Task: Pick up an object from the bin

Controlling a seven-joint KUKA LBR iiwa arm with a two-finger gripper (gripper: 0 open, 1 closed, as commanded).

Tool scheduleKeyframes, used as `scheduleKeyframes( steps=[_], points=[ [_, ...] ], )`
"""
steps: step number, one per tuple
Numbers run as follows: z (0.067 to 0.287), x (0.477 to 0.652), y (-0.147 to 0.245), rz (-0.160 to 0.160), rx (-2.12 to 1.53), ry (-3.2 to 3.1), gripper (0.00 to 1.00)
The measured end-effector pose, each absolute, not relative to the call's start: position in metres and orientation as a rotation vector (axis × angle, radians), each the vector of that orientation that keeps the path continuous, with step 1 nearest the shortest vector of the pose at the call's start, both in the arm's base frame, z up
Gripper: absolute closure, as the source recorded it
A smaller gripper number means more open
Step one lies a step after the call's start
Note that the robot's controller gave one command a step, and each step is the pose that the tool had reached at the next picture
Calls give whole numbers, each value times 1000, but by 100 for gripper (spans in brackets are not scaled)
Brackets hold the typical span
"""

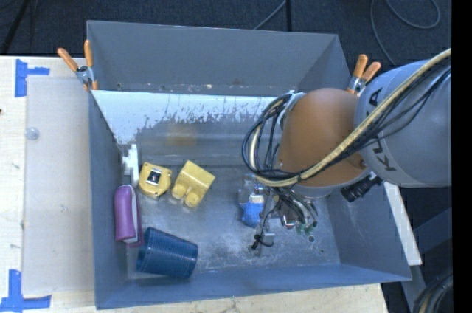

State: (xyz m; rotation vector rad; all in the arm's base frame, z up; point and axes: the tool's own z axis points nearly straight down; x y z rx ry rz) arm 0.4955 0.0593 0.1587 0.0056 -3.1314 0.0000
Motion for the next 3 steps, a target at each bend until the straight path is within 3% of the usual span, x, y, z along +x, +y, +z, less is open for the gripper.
scheduleKeyframes(
  steps=[1, 2, 3],
  points=[
    [163, 497, 59, -1, 3, -3139, 0],
    [129, 510, 53, -2, 2, -3145, 0],
    [95, 522, 23, -4, -90, -3129, 0]
  ],
)
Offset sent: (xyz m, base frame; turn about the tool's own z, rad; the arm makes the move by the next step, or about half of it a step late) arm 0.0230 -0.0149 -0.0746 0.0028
